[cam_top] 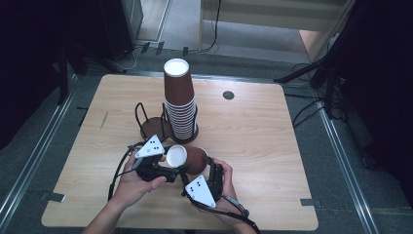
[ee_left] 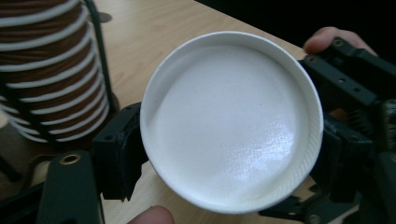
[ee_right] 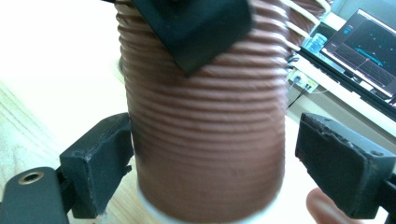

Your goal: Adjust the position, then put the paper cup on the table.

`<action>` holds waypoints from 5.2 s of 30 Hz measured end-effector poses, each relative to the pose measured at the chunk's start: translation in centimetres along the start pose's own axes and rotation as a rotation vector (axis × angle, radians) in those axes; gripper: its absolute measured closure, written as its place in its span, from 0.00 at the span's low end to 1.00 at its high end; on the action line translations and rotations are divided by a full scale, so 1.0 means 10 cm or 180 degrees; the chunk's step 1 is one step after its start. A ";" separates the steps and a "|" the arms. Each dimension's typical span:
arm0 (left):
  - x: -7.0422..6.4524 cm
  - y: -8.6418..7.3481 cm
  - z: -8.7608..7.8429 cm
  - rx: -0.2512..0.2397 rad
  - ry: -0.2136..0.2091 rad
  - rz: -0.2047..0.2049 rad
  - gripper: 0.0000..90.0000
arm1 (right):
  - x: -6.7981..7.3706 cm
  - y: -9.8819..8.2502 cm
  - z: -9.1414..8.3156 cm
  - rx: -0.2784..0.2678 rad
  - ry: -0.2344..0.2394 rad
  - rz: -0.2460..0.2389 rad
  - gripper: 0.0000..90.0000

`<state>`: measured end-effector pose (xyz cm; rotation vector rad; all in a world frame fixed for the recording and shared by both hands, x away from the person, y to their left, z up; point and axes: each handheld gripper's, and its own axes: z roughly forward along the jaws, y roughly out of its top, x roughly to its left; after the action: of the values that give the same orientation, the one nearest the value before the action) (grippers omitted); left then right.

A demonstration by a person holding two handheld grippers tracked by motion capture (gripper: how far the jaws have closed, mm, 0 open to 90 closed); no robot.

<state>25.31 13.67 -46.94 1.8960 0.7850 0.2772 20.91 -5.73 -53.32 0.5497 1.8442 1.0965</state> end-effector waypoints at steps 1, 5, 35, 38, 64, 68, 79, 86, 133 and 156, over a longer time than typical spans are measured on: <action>0.01 0.00 -0.01 -0.0036 0.0036 -0.0015 0.26 | -0.02 0.01 -0.01 -0.0006 -0.0008 0.0025 0.13; 0.01 -0.01 -0.03 -0.0145 0.0061 0.0012 0.26 | -0.10 0.06 -0.04 -0.0035 0.0002 0.0130 0.14; 0.08 -0.09 -0.16 -0.1188 0.0338 -0.0026 0.26 | -0.39 0.10 -0.12 0.0097 -0.0146 0.1120 0.15; 0.07 -0.10 -0.16 -0.1296 0.0346 -0.0029 0.26 | -0.42 0.08 -0.07 0.0203 -0.0079 0.1243 0.19; 0.10 -0.15 -0.10 -0.1480 0.0421 -0.0024 0.26 | -0.60 0.08 -0.16 -0.0138 0.0195 0.2845 0.00; 0.08 -0.17 -0.06 -0.1490 0.0414 -0.0018 0.26 | -0.62 0.11 -0.20 -0.0160 0.0267 0.3184 0.00; -0.01 -0.18 0.00 -0.1553 0.0352 0.0047 0.26 | -0.66 0.20 -0.23 -0.0184 0.0459 0.4284 0.00; -0.05 -0.18 0.03 -0.1561 0.0311 0.0087 0.26 | -0.63 0.21 -0.19 -0.0014 0.0411 0.5001 0.00; -0.26 -0.25 0.16 -0.1712 0.0060 0.0344 0.26 | -0.66 0.15 0.15 0.0002 0.0986 0.7119 0.02; -0.22 -0.23 0.01 -0.1749 0.0135 0.0168 0.04 | -0.62 0.35 0.18 -0.0276 0.1060 0.6810 0.12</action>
<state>22.81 12.86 -48.66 1.3957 0.6085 0.5112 25.35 -7.59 -47.78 2.5972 0.7666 2.5051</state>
